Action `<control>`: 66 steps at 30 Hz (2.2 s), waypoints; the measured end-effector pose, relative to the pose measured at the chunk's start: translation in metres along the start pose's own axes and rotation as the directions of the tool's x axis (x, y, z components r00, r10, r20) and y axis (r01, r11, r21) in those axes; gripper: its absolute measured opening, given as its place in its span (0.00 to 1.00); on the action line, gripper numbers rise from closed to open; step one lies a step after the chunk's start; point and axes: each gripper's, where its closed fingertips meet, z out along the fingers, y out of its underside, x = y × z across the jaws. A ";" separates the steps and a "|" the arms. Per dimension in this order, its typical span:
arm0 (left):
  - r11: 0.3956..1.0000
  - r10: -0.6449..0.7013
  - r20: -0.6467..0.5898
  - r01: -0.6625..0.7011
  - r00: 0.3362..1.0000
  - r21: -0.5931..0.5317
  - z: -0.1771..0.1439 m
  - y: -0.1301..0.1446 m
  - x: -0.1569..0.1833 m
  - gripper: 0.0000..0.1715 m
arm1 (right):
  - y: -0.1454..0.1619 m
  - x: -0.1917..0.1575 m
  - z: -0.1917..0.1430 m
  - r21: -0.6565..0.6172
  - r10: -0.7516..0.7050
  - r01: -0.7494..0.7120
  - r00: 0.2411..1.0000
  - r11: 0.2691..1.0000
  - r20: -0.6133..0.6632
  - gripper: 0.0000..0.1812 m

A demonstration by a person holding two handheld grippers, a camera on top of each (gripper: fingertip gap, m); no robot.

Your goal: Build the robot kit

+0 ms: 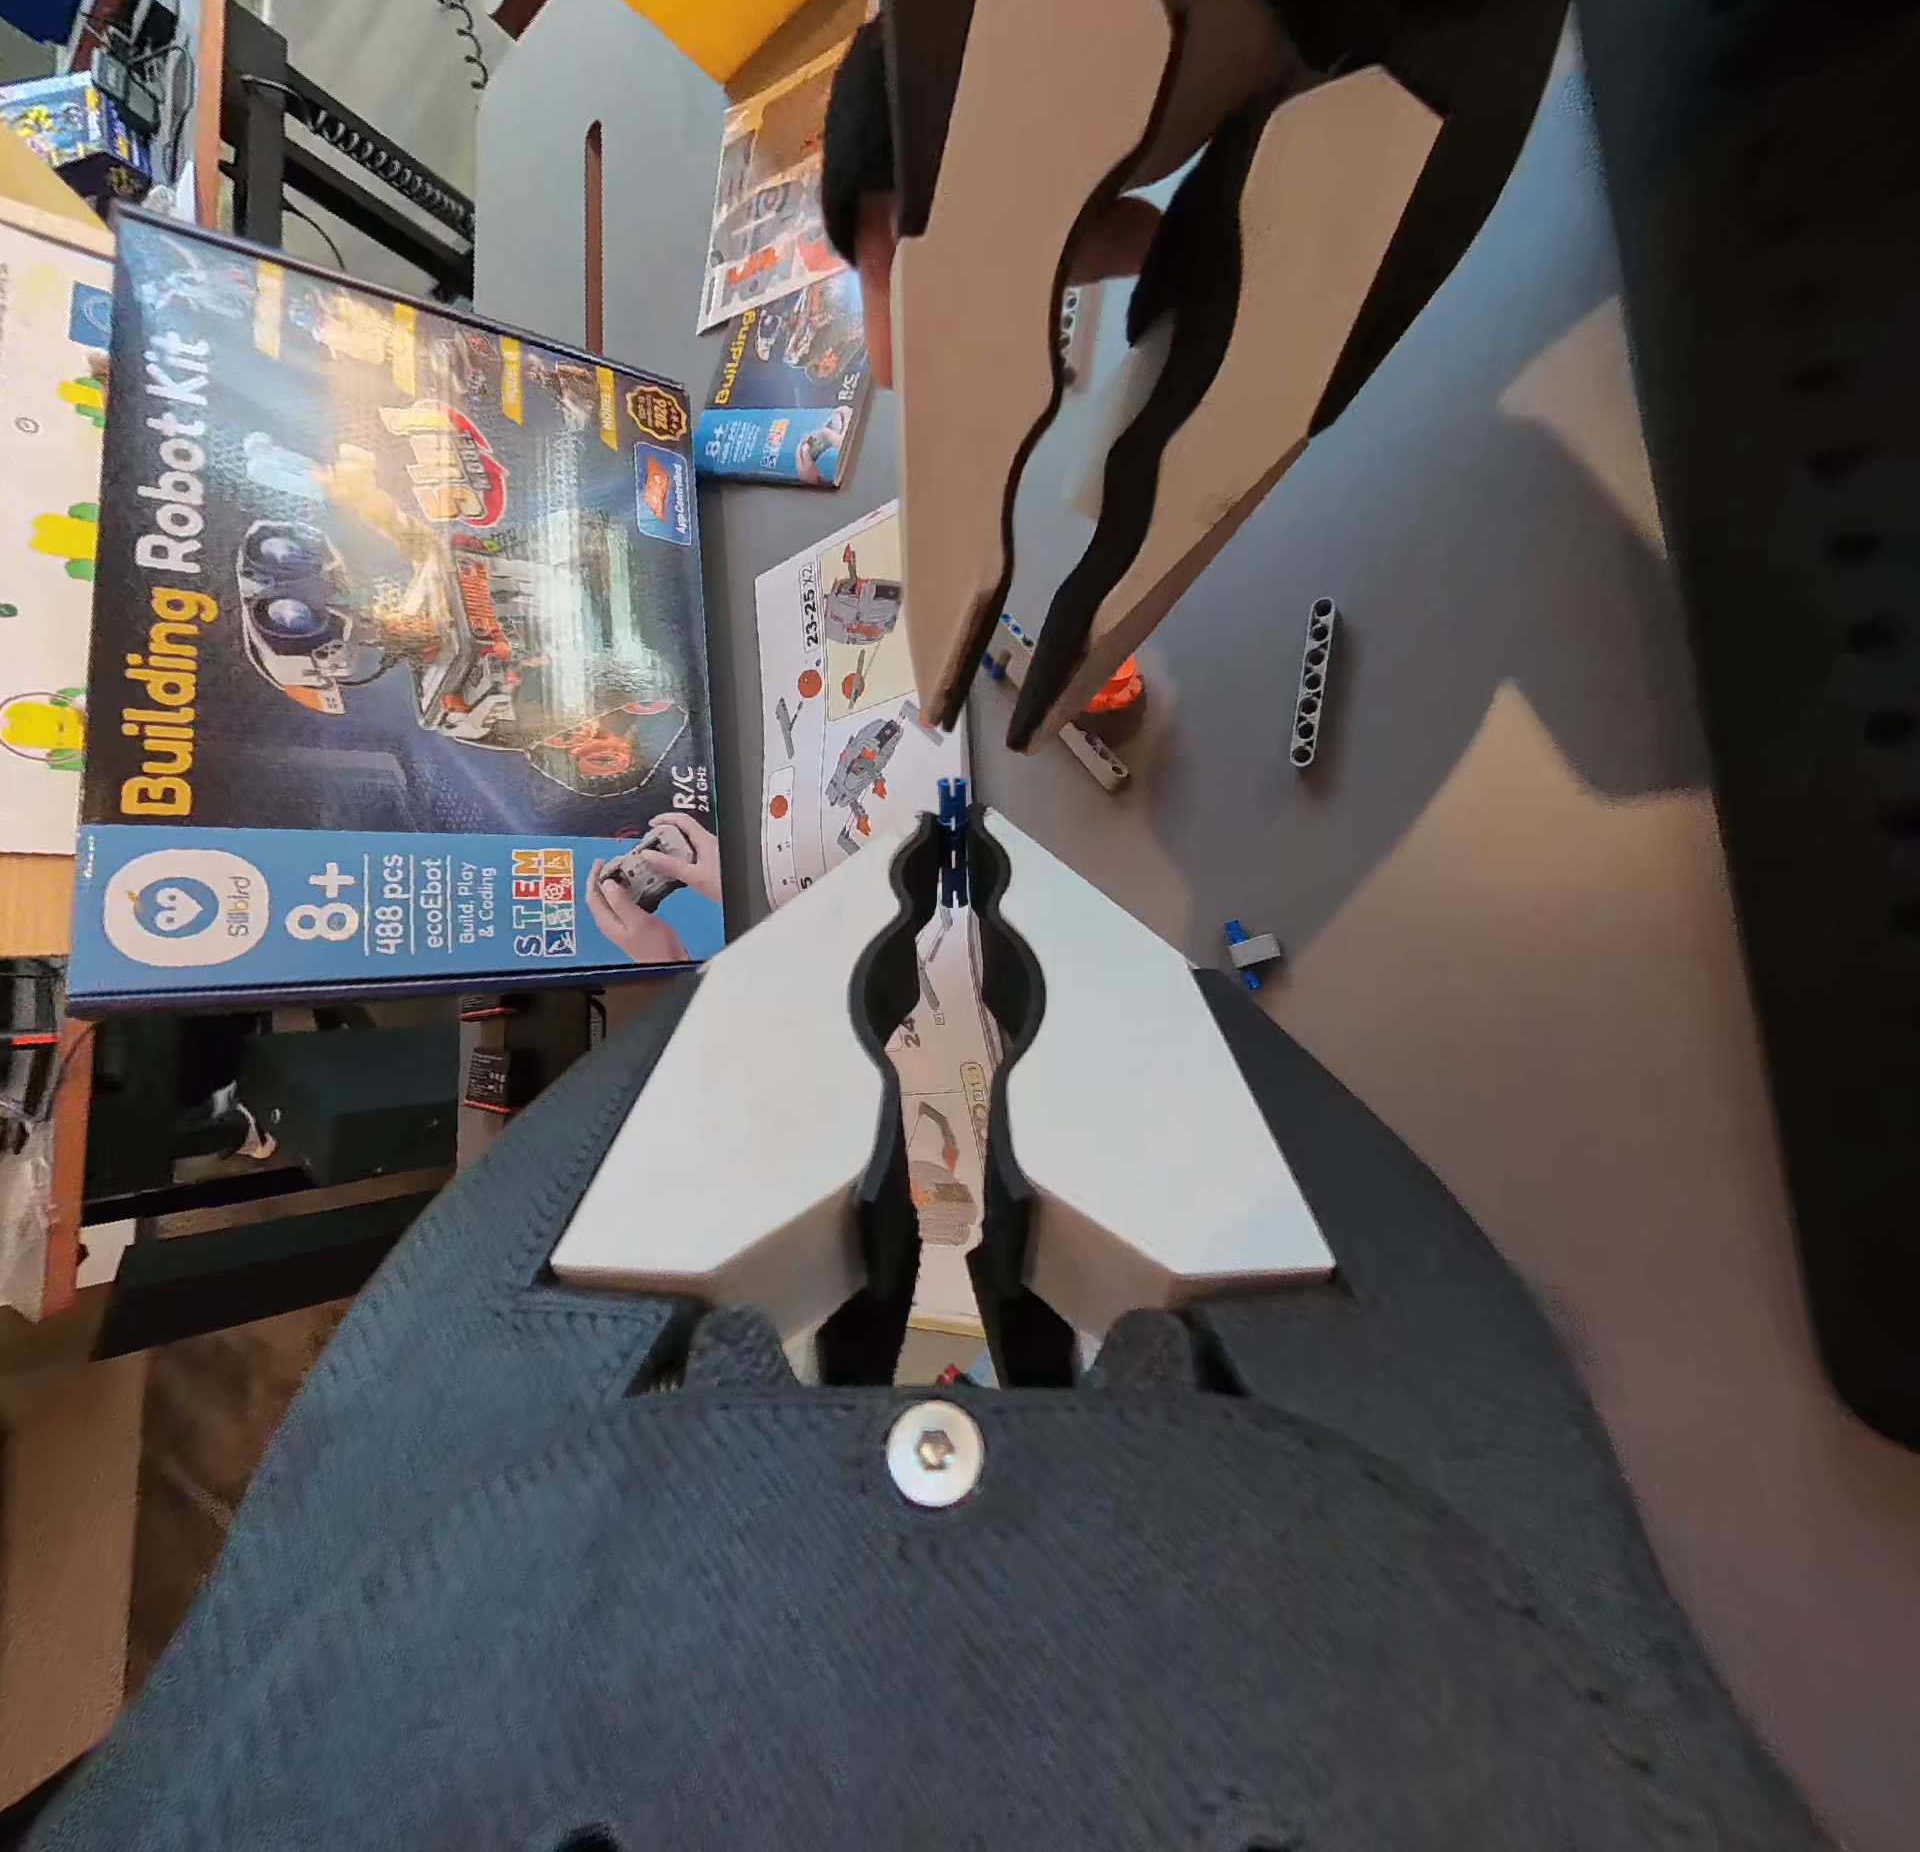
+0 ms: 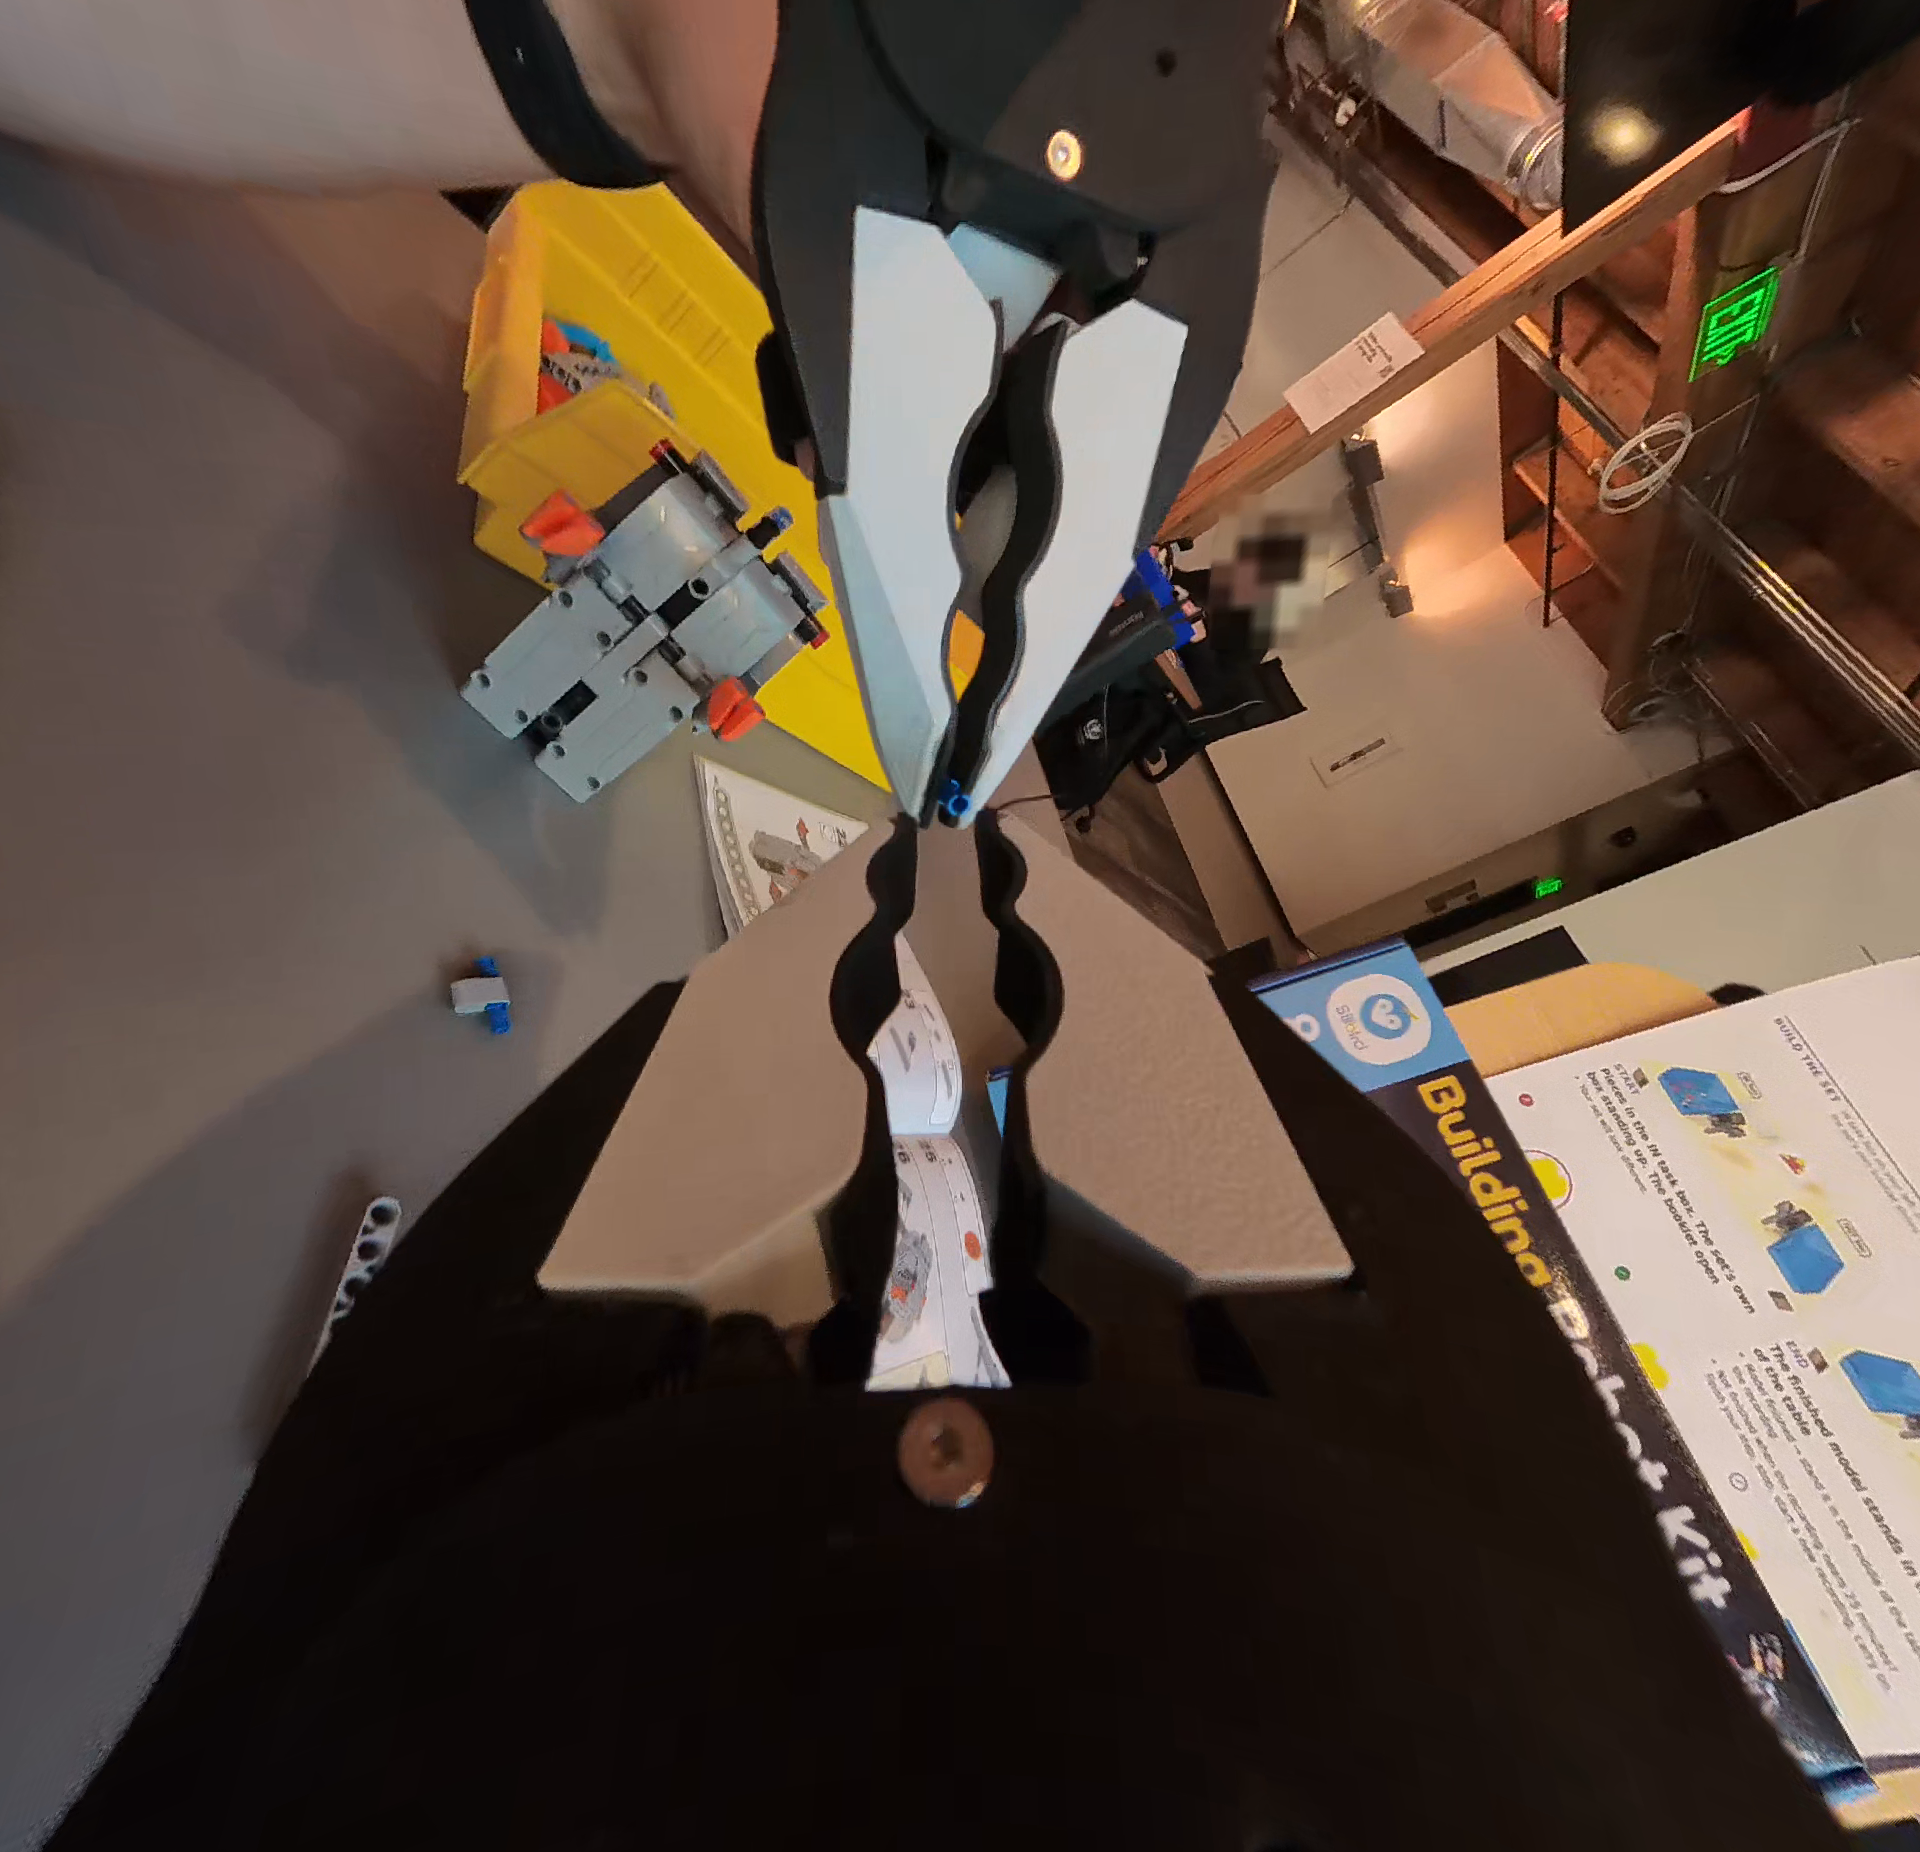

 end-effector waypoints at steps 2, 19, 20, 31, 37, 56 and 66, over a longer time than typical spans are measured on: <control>1.000 0.011 -0.016 -0.011 1.000 -0.003 0.002 -0.001 0.005 0.02 | 0.003 -0.003 0.002 -0.015 -0.004 0.004 1.000 1.000 0.015 0.06; 0.997 0.061 -0.088 -0.065 0.994 -0.035 0.010 0.001 0.024 0.02 | 0.006 -0.023 0.004 -0.045 -0.018 0.023 0.993 0.999 0.116 0.02; 0.998 0.059 -0.084 -0.061 0.995 -0.026 0.010 0.000 0.024 0.02 | 0.006 -0.022 0.003 -0.048 -0.016 0.021 0.993 0.999 0.115 0.02; 0.813 -0.354 -0.290 0.445 0.889 0.374 -0.049 -0.040 -0.018 0.13 | -0.028 0.035 -0.031 0.113 -0.048 0.073 0.977 0.991 -0.210 0.01; 0.533 -0.482 -0.627 0.773 0.611 0.344 -0.056 -0.061 -0.023 0.11 | -0.041 0.040 -0.038 0.170 -0.029 0.075 0.967 0.983 -0.254 0.01; 0.435 -0.433 -0.807 0.877 0.402 0.204 -0.053 -0.068 -0.012 0.01 | -0.049 0.035 -0.036 0.228 -0.036 0.097 0.965 0.969 -0.258 0.13; 0.481 -0.414 -0.824 0.861 0.388 0.164 -0.049 -0.073 0.003 0.01 | -0.050 0.026 -0.035 0.250 -0.006 0.050 0.984 0.967 -0.177 0.04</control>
